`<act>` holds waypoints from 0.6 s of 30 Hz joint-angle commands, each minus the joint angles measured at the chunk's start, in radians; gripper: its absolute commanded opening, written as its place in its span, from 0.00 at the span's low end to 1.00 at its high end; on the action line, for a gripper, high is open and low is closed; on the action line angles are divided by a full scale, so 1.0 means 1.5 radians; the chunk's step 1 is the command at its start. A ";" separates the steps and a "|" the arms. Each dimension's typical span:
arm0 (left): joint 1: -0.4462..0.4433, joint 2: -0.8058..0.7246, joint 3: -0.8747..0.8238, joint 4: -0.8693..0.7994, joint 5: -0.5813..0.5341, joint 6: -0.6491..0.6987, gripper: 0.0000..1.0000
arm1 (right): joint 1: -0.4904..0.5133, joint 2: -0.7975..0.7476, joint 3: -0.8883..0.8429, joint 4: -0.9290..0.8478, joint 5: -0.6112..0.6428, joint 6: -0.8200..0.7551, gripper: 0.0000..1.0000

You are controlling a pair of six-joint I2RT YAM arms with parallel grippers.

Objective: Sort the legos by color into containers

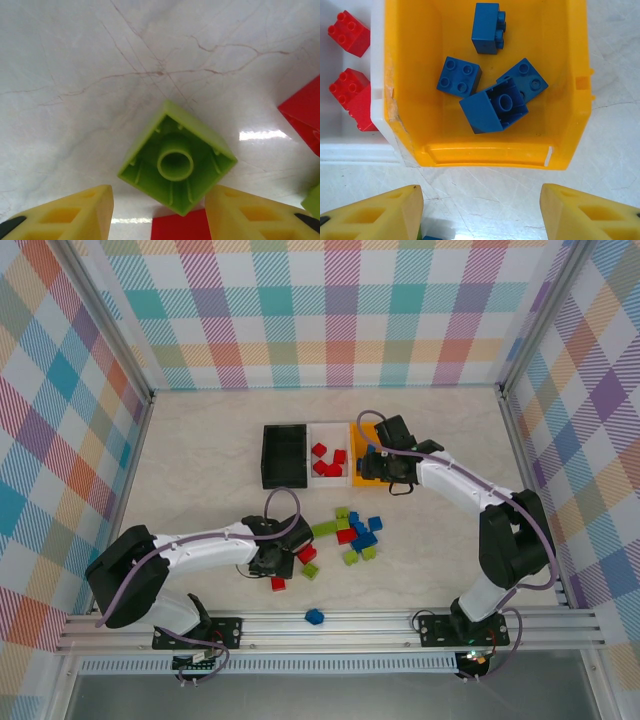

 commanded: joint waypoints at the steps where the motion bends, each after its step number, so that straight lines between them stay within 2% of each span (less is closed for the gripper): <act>1: 0.020 0.008 -0.010 0.006 -0.029 0.005 0.57 | -0.002 -0.015 -0.006 0.015 0.005 -0.002 0.63; 4: 0.029 0.019 -0.002 0.016 -0.040 0.013 0.65 | -0.001 -0.015 -0.010 0.018 0.005 -0.002 0.63; 7: 0.035 0.039 0.009 0.026 -0.046 0.026 0.63 | -0.002 -0.016 -0.012 0.018 0.007 -0.002 0.63; 13: 0.035 0.061 0.017 0.045 -0.039 0.035 0.41 | -0.003 -0.026 -0.022 0.022 0.003 0.000 0.63; 18: 0.036 0.044 0.028 0.032 -0.057 0.031 0.30 | -0.003 -0.034 -0.029 0.024 0.004 -0.002 0.63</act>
